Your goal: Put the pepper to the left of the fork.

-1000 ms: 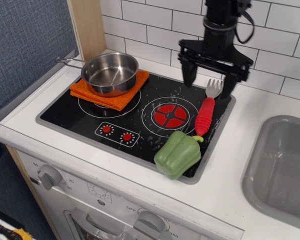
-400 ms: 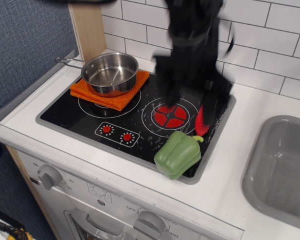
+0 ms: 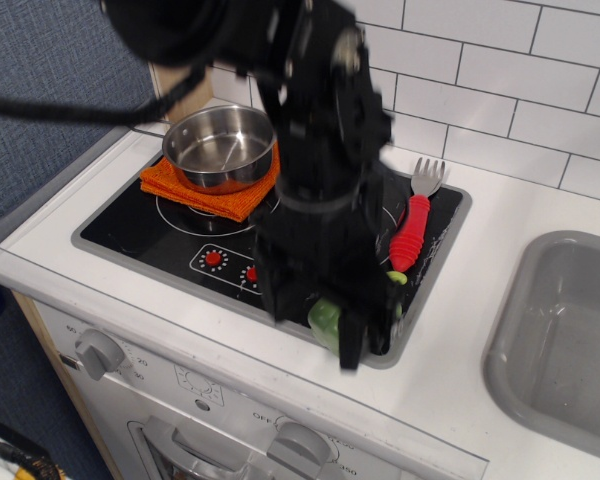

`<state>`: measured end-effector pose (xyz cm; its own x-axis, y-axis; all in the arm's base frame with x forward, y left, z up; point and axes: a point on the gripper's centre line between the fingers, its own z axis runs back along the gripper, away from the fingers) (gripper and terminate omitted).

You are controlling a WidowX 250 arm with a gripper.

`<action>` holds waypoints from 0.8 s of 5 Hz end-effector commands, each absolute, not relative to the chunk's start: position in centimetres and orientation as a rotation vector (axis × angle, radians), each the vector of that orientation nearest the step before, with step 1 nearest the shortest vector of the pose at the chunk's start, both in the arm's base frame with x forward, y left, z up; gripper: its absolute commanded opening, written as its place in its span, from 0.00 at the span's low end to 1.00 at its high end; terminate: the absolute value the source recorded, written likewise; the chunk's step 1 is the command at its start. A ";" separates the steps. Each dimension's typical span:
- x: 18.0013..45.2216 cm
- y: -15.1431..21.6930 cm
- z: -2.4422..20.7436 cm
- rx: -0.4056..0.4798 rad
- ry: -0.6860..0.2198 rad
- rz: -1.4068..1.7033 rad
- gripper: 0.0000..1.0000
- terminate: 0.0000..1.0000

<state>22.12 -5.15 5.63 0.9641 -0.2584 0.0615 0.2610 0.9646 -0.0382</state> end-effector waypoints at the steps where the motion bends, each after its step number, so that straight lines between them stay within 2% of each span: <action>1: 23.8 -5.7 5.3 -0.025 -0.089 -0.301 1.00 0.00; 4: 25.9 -5.1 5.6 0.024 -0.091 -0.294 1.00 0.00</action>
